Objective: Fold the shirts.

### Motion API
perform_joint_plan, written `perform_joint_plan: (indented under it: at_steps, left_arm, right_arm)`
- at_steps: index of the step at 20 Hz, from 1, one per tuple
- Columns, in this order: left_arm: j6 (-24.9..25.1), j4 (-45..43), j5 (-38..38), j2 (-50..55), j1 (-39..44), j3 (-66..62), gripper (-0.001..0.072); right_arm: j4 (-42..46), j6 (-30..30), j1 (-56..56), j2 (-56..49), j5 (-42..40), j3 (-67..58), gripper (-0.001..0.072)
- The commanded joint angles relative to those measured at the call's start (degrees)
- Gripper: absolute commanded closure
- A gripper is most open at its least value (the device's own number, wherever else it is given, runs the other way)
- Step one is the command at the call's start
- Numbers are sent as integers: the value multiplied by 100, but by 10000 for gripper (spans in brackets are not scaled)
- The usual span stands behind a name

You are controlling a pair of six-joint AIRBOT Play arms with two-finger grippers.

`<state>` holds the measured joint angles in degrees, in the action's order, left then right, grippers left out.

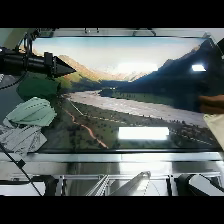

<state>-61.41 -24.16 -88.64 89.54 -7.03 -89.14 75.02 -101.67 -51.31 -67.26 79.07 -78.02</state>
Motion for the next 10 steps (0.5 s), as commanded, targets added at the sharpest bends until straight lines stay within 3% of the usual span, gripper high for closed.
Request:
perform_joint_plan:
  at_steps: [1,5,10]
  left_arm:
    - [9,-31,-39,4,-2,4,684]
    - [9,-31,-116,4,-2,2,684]
    - [7,-31,-146,4,-2,2,683]
  right_arm:
    - [1488,-122,-739,42,581,243,695]
    - [2151,-120,-940,-28,247,1268,694]
    - [2282,-214,-940,-42,-564,2583,693]
